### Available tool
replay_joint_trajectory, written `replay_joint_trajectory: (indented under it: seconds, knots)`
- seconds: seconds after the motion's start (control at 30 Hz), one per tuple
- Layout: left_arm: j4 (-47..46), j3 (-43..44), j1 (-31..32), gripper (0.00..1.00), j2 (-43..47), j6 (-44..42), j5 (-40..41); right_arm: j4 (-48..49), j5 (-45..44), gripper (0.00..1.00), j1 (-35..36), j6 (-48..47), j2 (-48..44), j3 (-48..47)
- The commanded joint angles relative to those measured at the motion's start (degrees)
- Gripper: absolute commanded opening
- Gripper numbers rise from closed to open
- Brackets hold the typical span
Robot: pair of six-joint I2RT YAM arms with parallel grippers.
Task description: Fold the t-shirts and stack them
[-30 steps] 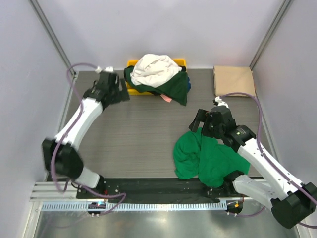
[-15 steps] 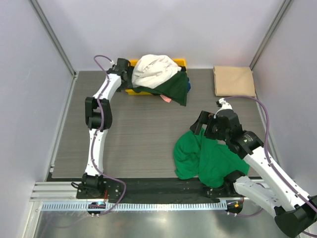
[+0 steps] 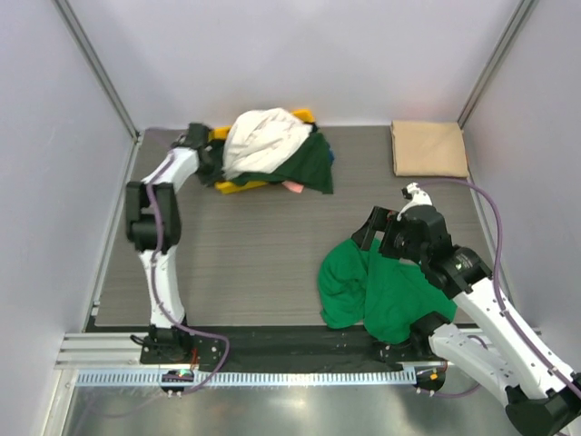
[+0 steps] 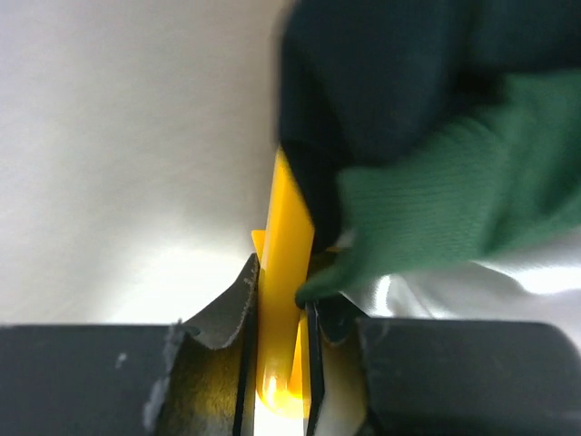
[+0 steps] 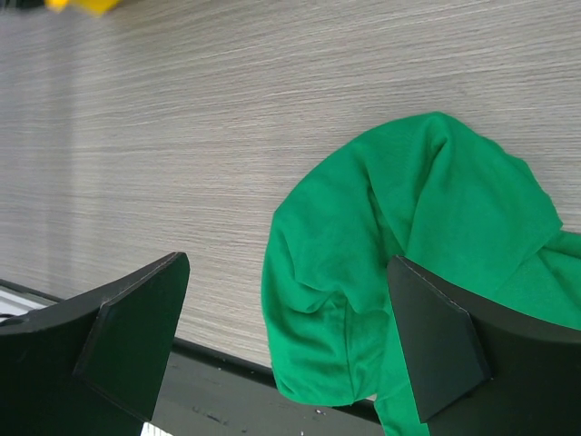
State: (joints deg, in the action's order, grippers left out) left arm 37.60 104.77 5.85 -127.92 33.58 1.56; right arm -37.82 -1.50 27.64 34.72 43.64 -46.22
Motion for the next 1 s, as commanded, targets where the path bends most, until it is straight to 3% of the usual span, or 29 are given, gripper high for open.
replay_joint_trajectory:
  seconds: [0.0,0.07,0.27,0.37,0.5,0.67,0.83,0.97]
  knots:
    - [3.3,-16.0,-18.5,0.00,11.9,14.2,5.1,0.1,0.7,0.96,0.3,1.1,-2.5,0.7]
    - [0.5,-26.7,-25.5,0.00,19.3,17.5,1.3,0.0,0.7,0.96,0.2,1.5,-3.2,1.2]
    - [-9.6,-46.7,-38.4,0.00,36.3,26.9,-5.0,0.3,3.1,0.96,0.2,1.6,-3.9,2.7]
    - [-11.3,-48.9,-39.2,0.00,37.0,30.2,-7.5,-0.1,3.5,0.96,0.2,1.4,-4.8,2.7]
    - [-20.7,-53.3,-37.5,0.00,36.1,44.4,-13.2,-1.2,2.2,0.96,0.2,1.1,-6.0,2.8]
    - [-21.6,-44.8,-33.4,0.00,32.1,48.1,-5.1,-2.8,1.8,0.96,0.2,0.6,-6.7,3.4]
    - [-24.5,-37.3,-31.0,0.00,22.7,55.7,-4.5,-2.9,-0.4,0.96,0.2,0.4,-5.4,3.8]
    - [-24.2,-24.9,-29.4,0.01,14.7,53.5,-4.7,-2.7,-0.8,0.96,0.2,0.2,-1.9,3.1]
